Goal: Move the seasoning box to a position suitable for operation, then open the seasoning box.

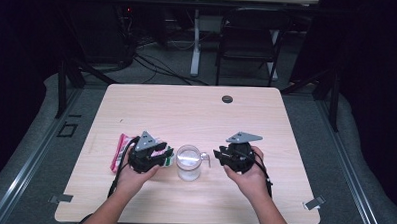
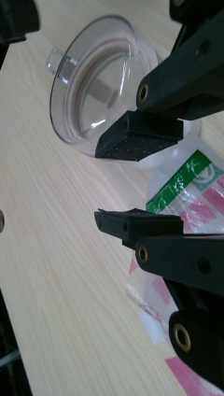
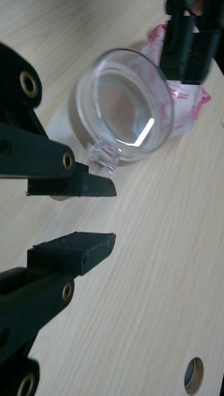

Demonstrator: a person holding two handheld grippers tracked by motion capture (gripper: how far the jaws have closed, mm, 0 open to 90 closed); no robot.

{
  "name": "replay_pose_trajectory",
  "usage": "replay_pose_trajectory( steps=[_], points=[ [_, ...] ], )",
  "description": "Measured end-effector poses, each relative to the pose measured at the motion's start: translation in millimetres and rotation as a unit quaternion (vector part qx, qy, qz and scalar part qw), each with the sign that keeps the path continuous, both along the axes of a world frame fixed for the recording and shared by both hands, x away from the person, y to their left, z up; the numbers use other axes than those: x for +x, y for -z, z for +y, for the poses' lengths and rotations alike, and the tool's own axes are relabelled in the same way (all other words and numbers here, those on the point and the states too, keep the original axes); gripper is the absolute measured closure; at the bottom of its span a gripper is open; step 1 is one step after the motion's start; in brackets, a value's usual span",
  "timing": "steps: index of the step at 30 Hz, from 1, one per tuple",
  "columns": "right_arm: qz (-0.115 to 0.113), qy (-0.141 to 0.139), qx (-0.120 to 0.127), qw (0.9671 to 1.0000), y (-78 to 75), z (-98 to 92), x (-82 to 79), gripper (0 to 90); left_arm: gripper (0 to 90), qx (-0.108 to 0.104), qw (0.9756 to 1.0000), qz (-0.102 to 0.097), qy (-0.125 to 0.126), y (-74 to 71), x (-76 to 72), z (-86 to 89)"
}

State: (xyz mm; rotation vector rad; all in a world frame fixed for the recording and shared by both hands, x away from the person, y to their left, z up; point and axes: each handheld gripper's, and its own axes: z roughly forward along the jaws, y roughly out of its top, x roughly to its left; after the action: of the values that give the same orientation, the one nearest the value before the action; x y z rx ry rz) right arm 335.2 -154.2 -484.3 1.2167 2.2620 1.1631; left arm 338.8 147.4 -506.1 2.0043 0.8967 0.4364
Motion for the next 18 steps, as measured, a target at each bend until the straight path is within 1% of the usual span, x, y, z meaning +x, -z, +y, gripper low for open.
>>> replay_pose_trajectory(
  steps=[2, 3, 4, 6, 9, 11, 12, 13, 14, 16, 17, 18],
  points=[
    [0.019, 0.007, 0.014, 0.9997, -5.8, -2.1, 5.6, 75.2, 63.9, 0.004, 1.0000, 0.001, -0.001, 0.3, -0.1, -0.4],
    [0.022, 0.011, 0.026, 0.9994, -6.7, -2.5, 6.6, 76.2, 63.9, 0.005, 1.0000, 0.002, -0.002, 0.5, -0.2, -0.5],
    [0.022, 0.013, 0.029, 0.9992, -6.8, -2.5, 6.6, 76.6, 63.8, 0.007, 1.0000, 0.005, -0.003, 1.0, -0.5, -0.3],
    [0.017, 0.017, 0.028, 0.9993, -4.5, -2.0, 4.6, 77.9, 63.5, 0.005, 0.9999, 0.007, -0.006, 2.1, -0.5, 0.4],
    [0.017, 0.013, 0.016, 0.9996, 0.0, -0.3, 2.3, 78.5, 64.4, 0.012, 0.9998, 0.010, -0.007, 3.2, -0.8, 1.1],
    [0.013, 0.014, 0.026, 0.9995, 2.0, 1.2, 0.2, 79.8, 65.5, 0.015, 0.9998, 0.009, -0.007, 3.4, -2.2, 1.6],
    [0.013, 0.014, 0.024, 0.9995, 2.3, 2.2, -0.6, 79.9, 66.6, 0.018, 0.9998, 0.007, -0.006, 3.3, -3.0, 2.4],
    [0.009, 0.011, 0.022, 0.9997, 2.4, 3.5, -0.9, 79.9, 67.1, 0.015, 0.9998, 0.005, -0.008, 3.7, -4.1, 2.6],
    [0.005, 0.011, 0.023, 0.9997, 2.3, 4.9, -1.3, 79.9, 67.9, 0.018, 0.9998, 0.003, -0.007, 3.2, -4.7, 3.7],
    [0.002, 0.007, 0.023, 0.9997, 1.9, 7.4, -1.9, 80.2, 70.8, 0.015, 0.9998, -0.003, -0.010, 2.7, -6.4, 5.1],
    [-0.001, 0.007, 0.023, 0.9997, 2.2, 8.5, -2.1, 80.2, 71.9, 0.011, 0.9999, -0.004, -0.011, 2.5, -7.5, 5.6],
    [0.000, 0.004, 0.019, 0.9998, 2.3, 9.1, -2.2, 80.7, 72.4, 0.011, 0.9999, -0.005, -0.010, 2.0, -8.6, 6.2]
  ],
)
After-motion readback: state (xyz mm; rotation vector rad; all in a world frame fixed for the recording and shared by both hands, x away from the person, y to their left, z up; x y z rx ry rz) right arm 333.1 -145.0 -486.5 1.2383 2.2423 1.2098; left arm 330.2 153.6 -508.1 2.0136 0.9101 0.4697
